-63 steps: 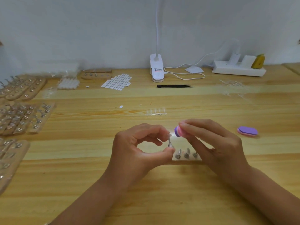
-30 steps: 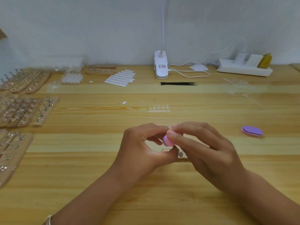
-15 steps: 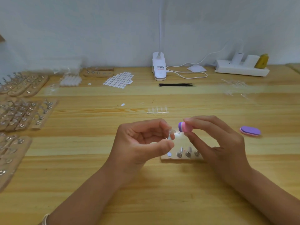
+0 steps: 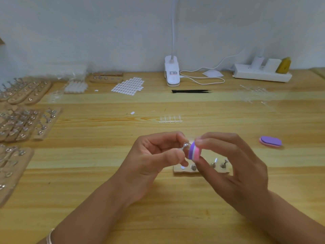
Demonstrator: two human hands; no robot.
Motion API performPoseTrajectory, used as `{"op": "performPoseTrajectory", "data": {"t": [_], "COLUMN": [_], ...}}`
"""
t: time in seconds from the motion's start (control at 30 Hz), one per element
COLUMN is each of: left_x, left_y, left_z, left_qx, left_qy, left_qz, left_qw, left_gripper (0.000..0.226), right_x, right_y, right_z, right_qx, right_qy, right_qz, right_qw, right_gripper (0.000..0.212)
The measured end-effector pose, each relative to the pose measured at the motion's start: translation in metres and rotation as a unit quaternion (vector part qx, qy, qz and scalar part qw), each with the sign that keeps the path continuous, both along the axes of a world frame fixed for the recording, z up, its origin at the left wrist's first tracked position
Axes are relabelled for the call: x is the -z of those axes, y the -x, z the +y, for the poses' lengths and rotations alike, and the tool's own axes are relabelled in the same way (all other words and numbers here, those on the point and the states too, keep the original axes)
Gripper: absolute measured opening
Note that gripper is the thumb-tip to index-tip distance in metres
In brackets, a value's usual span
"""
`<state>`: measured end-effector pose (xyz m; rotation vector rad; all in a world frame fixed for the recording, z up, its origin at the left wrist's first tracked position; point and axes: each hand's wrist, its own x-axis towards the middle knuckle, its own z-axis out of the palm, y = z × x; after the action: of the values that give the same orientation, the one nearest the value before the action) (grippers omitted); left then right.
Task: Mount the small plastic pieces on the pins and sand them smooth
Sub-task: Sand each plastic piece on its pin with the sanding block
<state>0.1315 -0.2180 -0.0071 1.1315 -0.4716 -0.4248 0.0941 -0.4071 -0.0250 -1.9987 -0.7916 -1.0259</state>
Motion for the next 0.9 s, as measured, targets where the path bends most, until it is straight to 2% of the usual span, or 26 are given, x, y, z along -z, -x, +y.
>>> {"op": "performPoseTrajectory", "data": {"t": [0.13,0.23,0.33,0.47,0.6,0.73,0.83,0.9], "left_x": [-0.001,0.000,0.000,0.000,0.001,0.002,0.003,0.004], "left_y": [-0.002,-0.002,-0.003,-0.005,-0.005,-0.006,-0.006,-0.005], "left_z": [0.002,0.001,0.003,0.006,0.005,0.007,0.006,0.005], "left_qx": [0.020,0.037,0.058,0.062,0.077,0.073,0.069,0.079], "left_qy": [0.001,-0.002,-0.012,-0.019,-0.007,-0.006,-0.010,-0.011], "left_qz": [0.012,0.020,0.028,0.023,0.032,0.036,0.041,0.041], "left_qw": [1.000,0.999,0.998,0.998,0.997,0.997,0.997,0.996], "left_gripper": [0.030,0.034,0.035,0.035,0.034,0.028,0.029,0.030], "right_x": [-0.001,0.001,0.005,0.004,0.009,0.006,0.006,0.008], "right_y": [-0.007,-0.005,-0.006,-0.013,-0.006,-0.015,-0.009,-0.005], "right_z": [-0.009,-0.006,-0.008,-0.018,-0.009,-0.021,-0.015,-0.009], "right_qx": [0.042,0.017,-0.011,0.029,-0.026,0.018,0.003,-0.021], "right_qy": [0.009,0.013,0.039,0.041,0.057,0.083,0.060,0.083], "right_qz": [0.009,-0.022,-0.032,-0.026,-0.059,-0.042,-0.056,-0.079], "right_qw": [0.999,1.000,0.999,0.998,0.996,0.995,0.997,0.993], "right_gripper": [0.024,0.021,0.027,0.033,0.033,0.039,0.034,0.030]}}
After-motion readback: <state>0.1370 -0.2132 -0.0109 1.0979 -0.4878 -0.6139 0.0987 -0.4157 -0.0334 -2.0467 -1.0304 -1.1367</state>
